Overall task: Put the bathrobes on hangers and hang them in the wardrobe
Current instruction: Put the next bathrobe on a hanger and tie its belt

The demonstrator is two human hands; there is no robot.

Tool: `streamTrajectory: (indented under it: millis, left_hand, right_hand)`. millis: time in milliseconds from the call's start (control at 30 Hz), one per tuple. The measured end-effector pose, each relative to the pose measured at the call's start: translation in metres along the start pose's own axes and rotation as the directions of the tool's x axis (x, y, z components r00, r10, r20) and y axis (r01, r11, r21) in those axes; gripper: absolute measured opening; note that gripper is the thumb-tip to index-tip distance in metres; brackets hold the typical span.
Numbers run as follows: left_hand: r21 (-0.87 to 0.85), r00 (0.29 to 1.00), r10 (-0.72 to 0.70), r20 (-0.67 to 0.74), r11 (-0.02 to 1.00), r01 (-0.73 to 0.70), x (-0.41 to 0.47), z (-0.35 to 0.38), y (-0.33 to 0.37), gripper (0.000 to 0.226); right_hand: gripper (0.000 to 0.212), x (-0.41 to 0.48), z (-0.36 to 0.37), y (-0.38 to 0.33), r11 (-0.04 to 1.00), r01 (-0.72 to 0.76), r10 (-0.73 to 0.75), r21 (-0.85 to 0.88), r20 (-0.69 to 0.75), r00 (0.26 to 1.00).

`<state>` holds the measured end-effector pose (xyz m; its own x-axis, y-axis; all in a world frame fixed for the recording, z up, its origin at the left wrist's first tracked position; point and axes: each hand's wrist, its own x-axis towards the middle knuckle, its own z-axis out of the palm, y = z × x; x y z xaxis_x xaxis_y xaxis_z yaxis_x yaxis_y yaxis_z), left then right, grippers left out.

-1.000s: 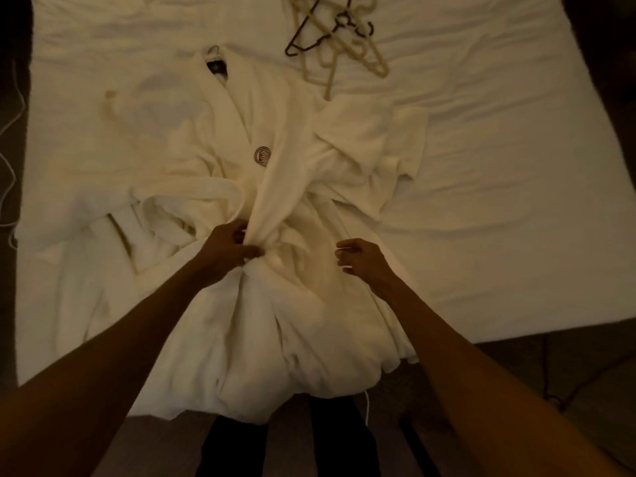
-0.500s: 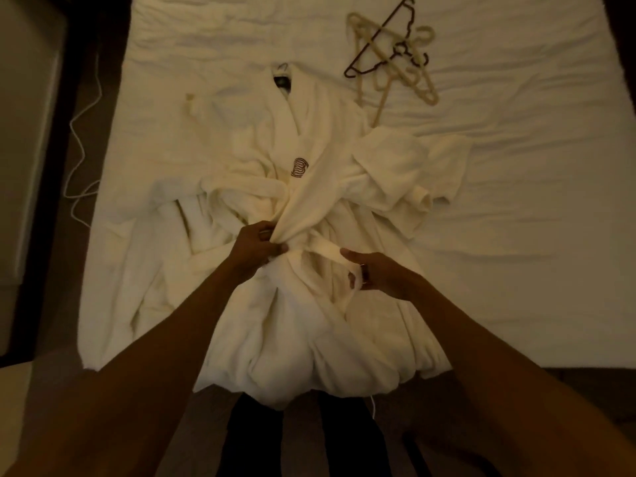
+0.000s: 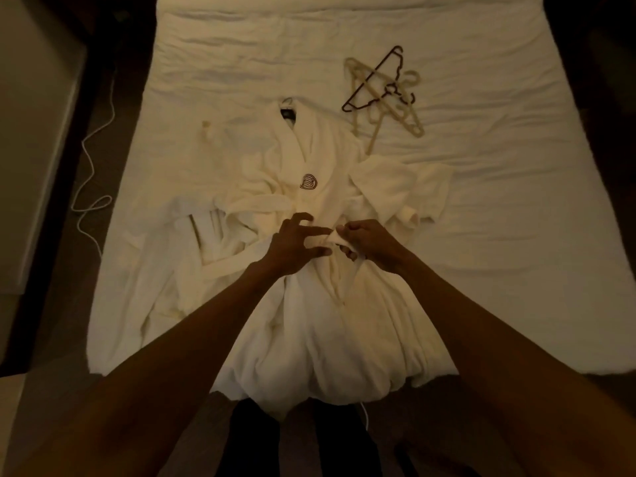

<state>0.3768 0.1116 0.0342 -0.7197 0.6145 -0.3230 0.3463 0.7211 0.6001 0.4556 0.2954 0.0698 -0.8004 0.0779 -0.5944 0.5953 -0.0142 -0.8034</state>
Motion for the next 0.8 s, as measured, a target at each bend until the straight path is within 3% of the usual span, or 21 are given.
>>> streamTrajectory:
  millis: [133, 233, 367, 500, 567, 633, 733, 800]
  left_hand:
    - [0.092, 0.975, 0.198, -0.101, 0.978, -0.189, 0.005, 0.005, 0.005, 0.021]
    - [0.098, 0.951, 0.281, -0.130, 0.958, -0.270, 0.007, -0.001, -0.003, 0.020]
    - [0.061, 0.972, 0.204, -0.117, 0.978, -0.198, 0.008, -0.018, -0.023, 0.017]
    - [0.099, 0.993, 0.118, 0.017, 0.988, -0.119, 0.008, -0.027, -0.024, 0.023]
    - [0.021, 0.994, 0.099, 0.049, 0.995, -0.100, 0.010, -0.031, -0.013, 0.029]
    - [-0.151, 0.991, 0.130, 0.041, 0.981, -0.122, 0.013, -0.038, 0.001, 0.052]
    - [-0.494, 0.981, 0.121, 0.149, 0.869, -0.032, 0.024, -0.055, 0.022, 0.082]
    - [-0.568, 0.947, 0.127, 0.295, 0.820, 0.068, 0.031, -0.062, 0.034, 0.074]
  right_hand:
    - [0.031, -0.002, -0.007, 0.012, 0.994, -0.017, 0.018, 0.110, -0.007, 1.000]
    - [0.031, -0.004, -0.005, 0.031, 0.984, -0.113, 0.116, 0.137, -0.015, 0.993]
    - [0.053, -0.016, 0.007, 0.066, 0.953, -0.276, 0.289, -0.124, 0.104, 0.952]
    - [0.049, -0.012, -0.001, 0.047, 0.979, -0.073, 0.069, -0.189, -0.025, 0.997]
    - [0.038, -0.001, -0.007, 0.010, 0.999, -0.012, 0.007, -0.030, -0.141, 0.990]
    - [0.031, 0.010, -0.022, -0.038, 0.996, 0.082, -0.074, 0.024, -0.223, 0.972]
    - [0.038, 0.011, -0.041, -0.087, 0.973, 0.112, -0.138, -0.201, -0.122, 0.983]
    - [0.038, 0.006, -0.041, -0.093, 0.949, 0.097, -0.123, -0.300, -0.070, 0.990]
